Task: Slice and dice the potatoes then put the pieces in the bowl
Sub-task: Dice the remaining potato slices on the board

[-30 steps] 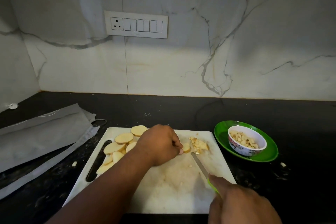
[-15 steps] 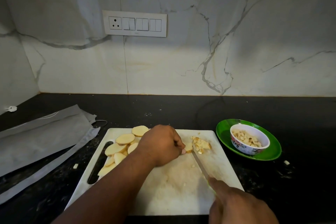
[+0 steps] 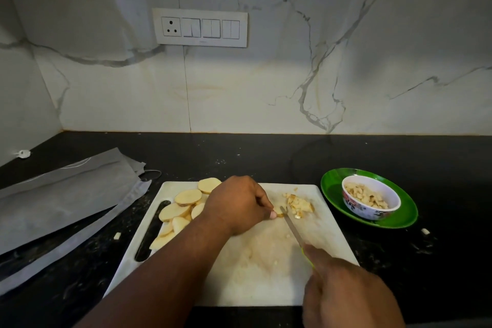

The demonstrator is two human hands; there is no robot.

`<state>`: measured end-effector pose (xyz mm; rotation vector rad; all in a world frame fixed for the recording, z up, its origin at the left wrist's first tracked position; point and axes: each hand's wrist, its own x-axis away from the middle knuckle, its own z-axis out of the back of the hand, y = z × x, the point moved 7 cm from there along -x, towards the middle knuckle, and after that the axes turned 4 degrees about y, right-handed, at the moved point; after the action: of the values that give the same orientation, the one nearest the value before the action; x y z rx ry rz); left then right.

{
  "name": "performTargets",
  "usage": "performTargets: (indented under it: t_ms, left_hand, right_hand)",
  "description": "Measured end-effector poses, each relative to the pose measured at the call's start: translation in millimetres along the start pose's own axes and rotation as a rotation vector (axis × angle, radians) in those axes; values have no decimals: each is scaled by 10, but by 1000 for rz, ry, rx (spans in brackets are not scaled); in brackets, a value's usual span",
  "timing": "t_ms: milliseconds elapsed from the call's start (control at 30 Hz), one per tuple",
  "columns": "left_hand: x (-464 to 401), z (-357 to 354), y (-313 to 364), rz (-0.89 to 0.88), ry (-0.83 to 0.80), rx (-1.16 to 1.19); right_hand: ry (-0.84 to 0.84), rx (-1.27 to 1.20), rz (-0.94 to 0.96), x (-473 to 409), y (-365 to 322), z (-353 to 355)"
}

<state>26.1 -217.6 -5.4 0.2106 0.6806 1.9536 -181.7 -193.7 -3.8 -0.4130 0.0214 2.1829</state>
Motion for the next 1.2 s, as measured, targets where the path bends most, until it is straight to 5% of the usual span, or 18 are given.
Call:
performTargets:
  t_ms: [500, 700, 1167, 1200]
  left_hand:
    - [28, 32, 19, 13, 2, -39]
    - [-19, 38, -22, 42, 0, -13]
    - [6, 64, -17, 6, 19, -63]
    - [-1, 62, -21, 4, 18, -61]
  right_hand:
    - [-71, -57, 15, -174, -80, -63]
    - [121, 4, 36, 27, -81, 336]
    - [-11, -124, 67, -32, -21, 34]
    - [-129, -183, 58, 25, 57, -25]
